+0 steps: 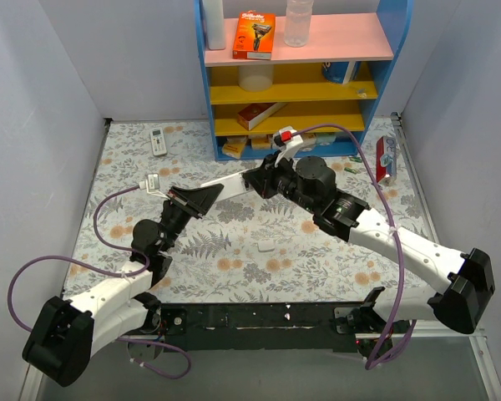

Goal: Load the batteries into the remote control
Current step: Load the battery into the remote control.

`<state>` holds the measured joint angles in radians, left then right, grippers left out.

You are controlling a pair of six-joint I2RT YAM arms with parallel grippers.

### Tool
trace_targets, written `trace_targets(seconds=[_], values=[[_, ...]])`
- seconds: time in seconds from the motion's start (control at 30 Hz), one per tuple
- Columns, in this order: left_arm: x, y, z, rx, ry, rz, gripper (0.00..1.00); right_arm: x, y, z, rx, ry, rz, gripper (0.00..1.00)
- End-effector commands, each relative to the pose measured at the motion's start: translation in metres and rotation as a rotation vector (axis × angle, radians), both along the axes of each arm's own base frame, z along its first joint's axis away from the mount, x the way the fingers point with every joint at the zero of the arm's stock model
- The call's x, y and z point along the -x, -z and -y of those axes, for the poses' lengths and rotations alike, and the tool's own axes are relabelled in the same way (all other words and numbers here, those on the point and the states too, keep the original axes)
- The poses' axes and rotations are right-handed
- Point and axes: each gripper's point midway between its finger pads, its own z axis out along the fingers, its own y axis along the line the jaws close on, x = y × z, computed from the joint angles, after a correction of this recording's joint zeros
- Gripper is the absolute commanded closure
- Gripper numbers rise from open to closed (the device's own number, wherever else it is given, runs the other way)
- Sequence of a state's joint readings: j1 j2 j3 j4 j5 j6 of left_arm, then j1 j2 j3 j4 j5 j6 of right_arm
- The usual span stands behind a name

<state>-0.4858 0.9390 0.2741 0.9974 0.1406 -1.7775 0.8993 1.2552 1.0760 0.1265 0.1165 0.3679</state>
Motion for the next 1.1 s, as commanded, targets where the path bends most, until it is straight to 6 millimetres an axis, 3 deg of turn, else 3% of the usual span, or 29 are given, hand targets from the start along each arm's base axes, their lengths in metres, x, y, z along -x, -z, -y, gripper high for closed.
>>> trace_targets(seconds=[0.0,0.23,0.43,0.63,0.87,1.07], values=[[0.007,-0.036,-0.006,0.066,0.000,0.104,1.00,0.001,-0.011,-0.003,0.021,-0.009,0.004,0.99],[0.011,-0.037,-0.005,0.077,0.021,0.129,1.00,0.003,0.008,-0.009,0.097,-0.035,-0.075,0.99],[0.016,-0.040,-0.002,0.077,0.050,0.150,1.00,0.001,0.004,-0.009,0.087,-0.023,-0.079,0.99],[0.019,-0.040,-0.003,0.084,0.055,0.152,1.00,0.000,0.000,-0.008,0.073,-0.013,-0.069,0.88],[0.021,-0.041,-0.004,0.096,0.063,0.150,1.00,0.001,-0.008,-0.005,0.054,-0.006,-0.056,0.68],[0.024,-0.040,-0.004,0.110,0.074,0.145,1.00,0.002,-0.015,-0.003,0.035,-0.002,-0.043,0.63]])
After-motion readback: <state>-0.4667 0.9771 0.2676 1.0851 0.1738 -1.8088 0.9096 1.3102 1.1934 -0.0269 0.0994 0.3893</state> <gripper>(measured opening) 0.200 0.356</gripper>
